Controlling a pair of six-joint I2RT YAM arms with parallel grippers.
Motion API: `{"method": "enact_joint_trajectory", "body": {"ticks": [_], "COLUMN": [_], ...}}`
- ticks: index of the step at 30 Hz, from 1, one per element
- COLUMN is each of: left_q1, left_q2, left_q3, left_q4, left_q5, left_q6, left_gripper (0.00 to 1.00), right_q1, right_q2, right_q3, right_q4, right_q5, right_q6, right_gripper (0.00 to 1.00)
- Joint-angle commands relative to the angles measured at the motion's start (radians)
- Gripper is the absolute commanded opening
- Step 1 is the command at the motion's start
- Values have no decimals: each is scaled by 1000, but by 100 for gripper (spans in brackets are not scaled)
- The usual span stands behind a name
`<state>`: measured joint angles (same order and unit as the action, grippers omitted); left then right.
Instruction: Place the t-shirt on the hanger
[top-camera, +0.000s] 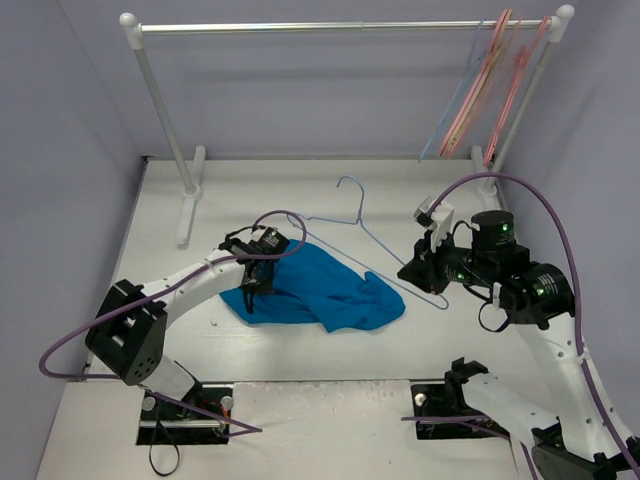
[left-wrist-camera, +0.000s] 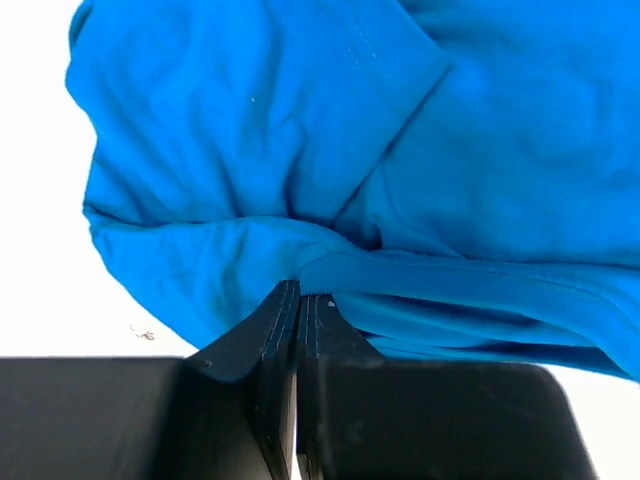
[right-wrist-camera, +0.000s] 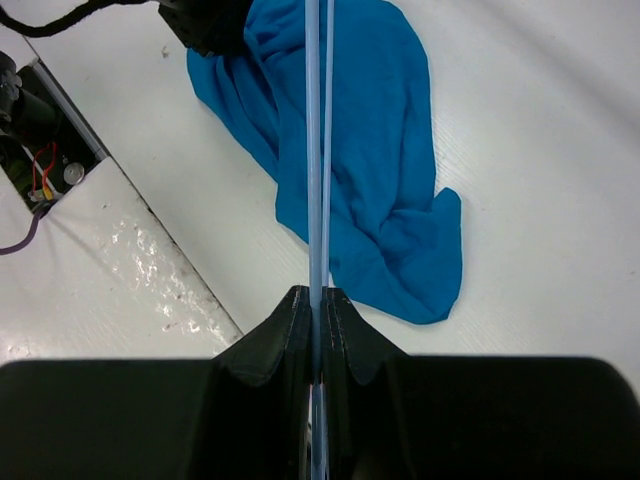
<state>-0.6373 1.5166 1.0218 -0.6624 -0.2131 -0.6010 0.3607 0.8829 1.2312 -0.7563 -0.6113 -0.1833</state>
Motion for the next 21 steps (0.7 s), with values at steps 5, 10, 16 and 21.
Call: {"method": "enact_joint_trajectory", "body": {"ticks": [5, 10, 16, 21], "left_q1": [122, 229, 248, 249], "left_q2": [-32, -4, 30, 39], "left_q3": [124, 228, 323, 388], "left_q4": [35, 46, 29, 0], "left_q5": [-13, 67, 86, 107], "left_q6": [108, 179, 225, 214], "left_gripper": [0, 0, 0, 0], "right_q1": [3, 4, 4, 17], "right_q2": [53, 68, 83, 128], "right_q3": [-7, -33, -55, -88], "right_q4": [75, 129, 178, 213], "right_q5": [-105, -174, -228, -283], "right_q6": [44, 96, 136, 180], "right_gripper": [0, 0, 0, 0]}}
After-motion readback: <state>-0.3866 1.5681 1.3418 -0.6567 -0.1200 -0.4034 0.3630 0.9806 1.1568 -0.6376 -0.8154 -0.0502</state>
